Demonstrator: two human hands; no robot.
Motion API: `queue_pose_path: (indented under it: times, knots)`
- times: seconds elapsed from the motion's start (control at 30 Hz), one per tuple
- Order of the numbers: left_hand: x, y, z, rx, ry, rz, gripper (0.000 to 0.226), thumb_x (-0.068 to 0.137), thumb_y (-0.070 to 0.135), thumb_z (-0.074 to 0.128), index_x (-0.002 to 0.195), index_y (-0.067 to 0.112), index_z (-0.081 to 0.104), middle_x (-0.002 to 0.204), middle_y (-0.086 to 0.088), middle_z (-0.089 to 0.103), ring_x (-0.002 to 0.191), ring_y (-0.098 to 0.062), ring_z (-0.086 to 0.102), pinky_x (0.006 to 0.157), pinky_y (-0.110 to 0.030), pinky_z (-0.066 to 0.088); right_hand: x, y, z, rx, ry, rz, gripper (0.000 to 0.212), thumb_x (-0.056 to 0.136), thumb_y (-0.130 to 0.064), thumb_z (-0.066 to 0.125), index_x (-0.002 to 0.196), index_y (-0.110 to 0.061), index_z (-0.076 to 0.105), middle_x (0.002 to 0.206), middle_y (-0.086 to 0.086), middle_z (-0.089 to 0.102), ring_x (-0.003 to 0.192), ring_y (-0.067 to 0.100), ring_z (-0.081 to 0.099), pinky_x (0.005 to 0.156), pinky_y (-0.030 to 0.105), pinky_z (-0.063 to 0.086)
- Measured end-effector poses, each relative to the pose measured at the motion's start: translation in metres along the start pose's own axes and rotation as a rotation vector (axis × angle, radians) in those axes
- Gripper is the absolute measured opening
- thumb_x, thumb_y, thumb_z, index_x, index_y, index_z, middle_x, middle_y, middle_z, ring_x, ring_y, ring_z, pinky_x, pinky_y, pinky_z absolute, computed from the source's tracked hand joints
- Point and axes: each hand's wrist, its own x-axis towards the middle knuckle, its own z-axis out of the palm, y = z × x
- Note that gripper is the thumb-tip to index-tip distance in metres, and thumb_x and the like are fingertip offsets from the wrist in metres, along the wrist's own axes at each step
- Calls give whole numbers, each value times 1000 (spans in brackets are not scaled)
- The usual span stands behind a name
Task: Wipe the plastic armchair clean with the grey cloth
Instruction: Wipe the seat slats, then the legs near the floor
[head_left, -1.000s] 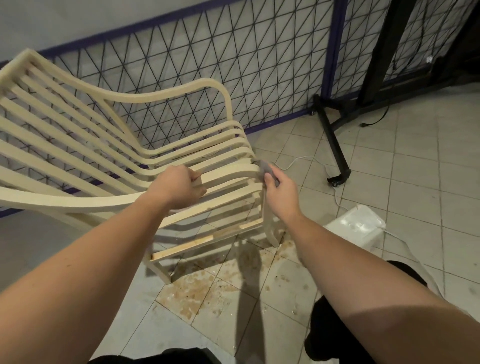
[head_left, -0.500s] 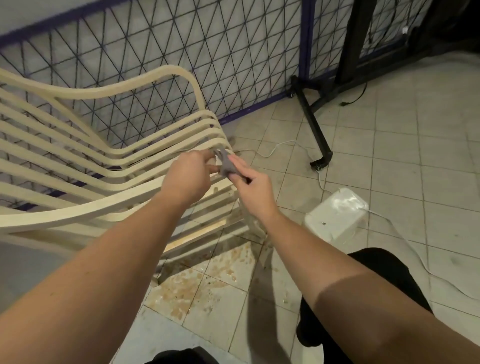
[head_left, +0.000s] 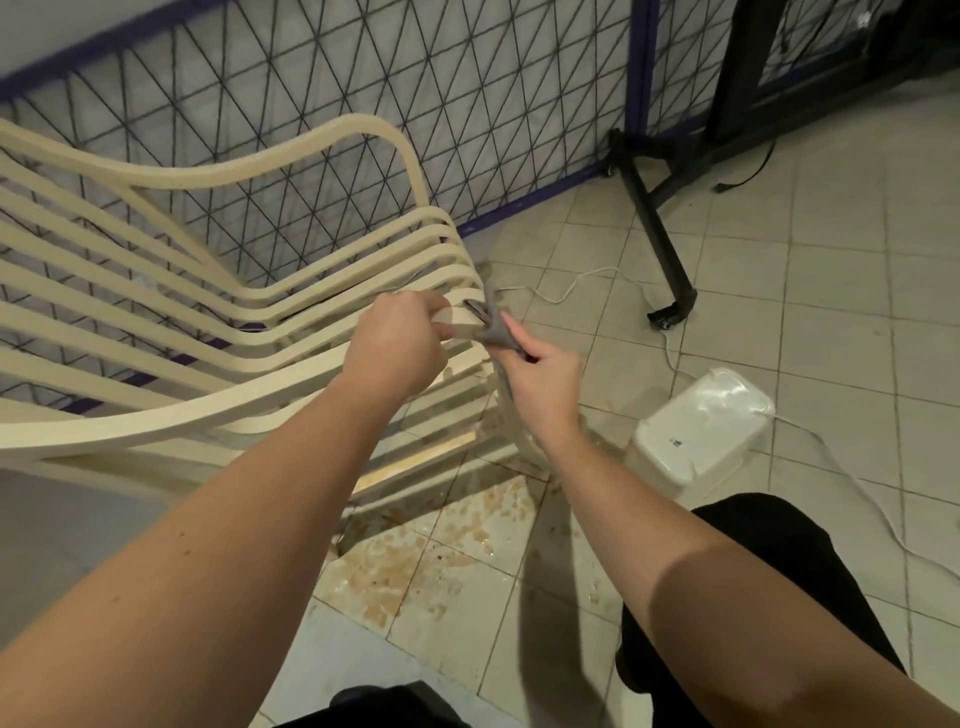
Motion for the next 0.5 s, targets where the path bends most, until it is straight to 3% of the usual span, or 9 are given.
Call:
queue_pose_path:
  times: [0.07, 0.13, 0.2, 0.3, 0.37, 0.43, 0.5]
  knots:
    - [0, -2, 0, 6, -2, 15, 13, 96, 15, 58, 96, 19, 70, 85, -5, 66, 88, -31, 58, 71, -38, 47, -1, 17, -1, -44, 44, 31, 45, 80, -14, 80, 122, -26, 68, 88, -26, 70, 102, 11, 66, 84, 27, 57]
    - [0, -3, 0, 4, -1, 17, 18, 97, 16, 56, 83, 22, 65, 73, 0, 59, 75, -25, 54, 59, -33, 36, 1, 34, -2, -87, 51, 78, 47, 81, -12, 80, 125, -23, 66, 87, -33, 67, 94, -3, 66, 82, 22, 57]
    - [0, -6, 1, -17, -5, 4, 23, 98, 15, 55, 77, 22, 61, 68, 3, 54, 65, -15, 48, 51, -29, 30, 1, 53, -4, -166, 24, 173, 49, 81, -13, 79, 127, -18, 64, 93, -28, 67, 79, -12, 61, 74, 10, 53]
    - [2, -9, 3, -4, 0, 12, 29, 98, 13, 54, 70, 24, 56, 68, 3, 53, 65, -18, 48, 50, -28, 30, 2, 84, -8, -305, -8, 303, 38, 83, -13, 78, 120, -14, 70, 106, -5, 75, 87, 5, 66, 80, 12, 49]
    - [2, -11, 5, 16, 11, 32, 34, 98, 12, 53, 67, 26, 52, 68, 2, 52, 68, -22, 47, 51, -30, 30, 2, 91, -13, -382, -29, 371, 20, 86, -10, 73, 105, -7, 77, 103, 10, 76, 92, 15, 67, 68, 8, 42]
    - [1, -11, 7, 20, 34, 46, 29, 98, 12, 52, 72, 24, 56, 70, 1, 53, 69, -24, 48, 53, -32, 32, -2, 89, -22, -458, -13, 426, 17, 88, -16, 71, 102, -8, 77, 103, 11, 75, 97, 20, 68, 66, 14, 40]
    - [2, -14, 11, 39, 64, 72, 20, 98, 16, 53, 82, 23, 62, 78, -1, 60, 76, -26, 53, 62, -33, 36, -6, 80, -26, -410, 119, 427, 31, 92, -20, 68, 121, -8, 69, 106, 0, 71, 105, 20, 66, 77, 14, 39]
